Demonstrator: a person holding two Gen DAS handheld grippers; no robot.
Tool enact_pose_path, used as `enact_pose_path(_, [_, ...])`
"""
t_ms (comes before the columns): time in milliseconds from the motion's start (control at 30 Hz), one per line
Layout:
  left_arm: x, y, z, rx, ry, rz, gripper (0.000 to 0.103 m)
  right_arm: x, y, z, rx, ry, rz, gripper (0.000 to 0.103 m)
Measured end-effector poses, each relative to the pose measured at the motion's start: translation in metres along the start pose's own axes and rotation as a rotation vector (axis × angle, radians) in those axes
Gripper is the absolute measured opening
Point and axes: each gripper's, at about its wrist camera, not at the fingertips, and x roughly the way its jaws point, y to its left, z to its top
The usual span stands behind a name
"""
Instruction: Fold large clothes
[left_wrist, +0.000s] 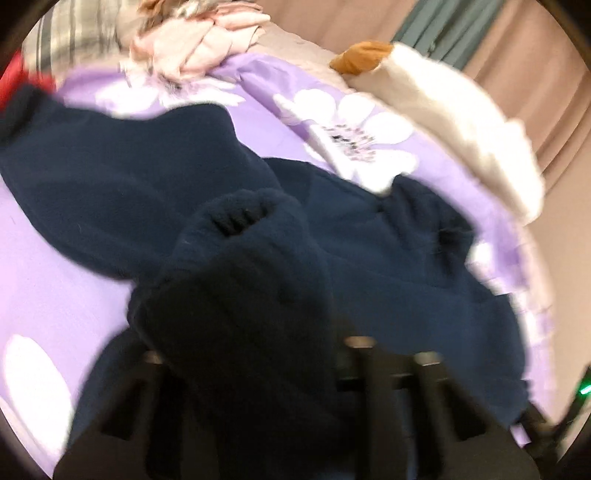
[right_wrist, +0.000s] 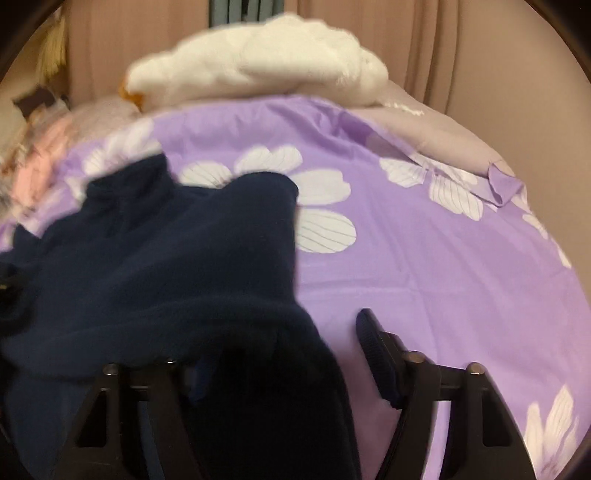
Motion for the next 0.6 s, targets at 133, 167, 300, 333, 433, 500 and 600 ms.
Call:
enact_pose_path(133, [-0.014,-0.016,0.014,0.061,-0.108,-0.046,0.014,-0.016,-0.039,-0.003,0.2,-0.096,0.135,0.021])
enact_pose_path(167, [-0.022,-0.024,0.021,0.081,-0.153,-0.069,0.014,-0.022,-0.044,-0.005,0.214,-0.119,0.151,0.021])
enact_pose_path(300, [-0.039,-0.037,0.045,0.106,-0.268,-0.124,0.013,-0.031,-0.037,-0.008,0.165,-0.155,0.098,0.021])
enact_pose_path(333, [-0.038,-0.029,0.047,0.073,-0.264,-0.128,0.013,-0.028,-0.034,-0.008,0.159,-0.148,0.078,0.021])
enact_pose_path(433, [-0.026,0.006,0.035,0.034,-0.216,-0.102,0.015,-0.014,-0.042,-0.018,0.224,-0.084,0.139,0.021])
enact_pose_path(500, [-0.005,0.025,0.017,0.051,-0.131,-0.043,0.019,-0.009,-0.052,-0.025,0.284,-0.061,0.208,0.024])
enact_pose_path(600, [0.008,0.056,0.013,-0.115,-0.053,-0.143,0.02,-0.01,-0.046,-0.025,0.256,-0.055,0.177,0.024])
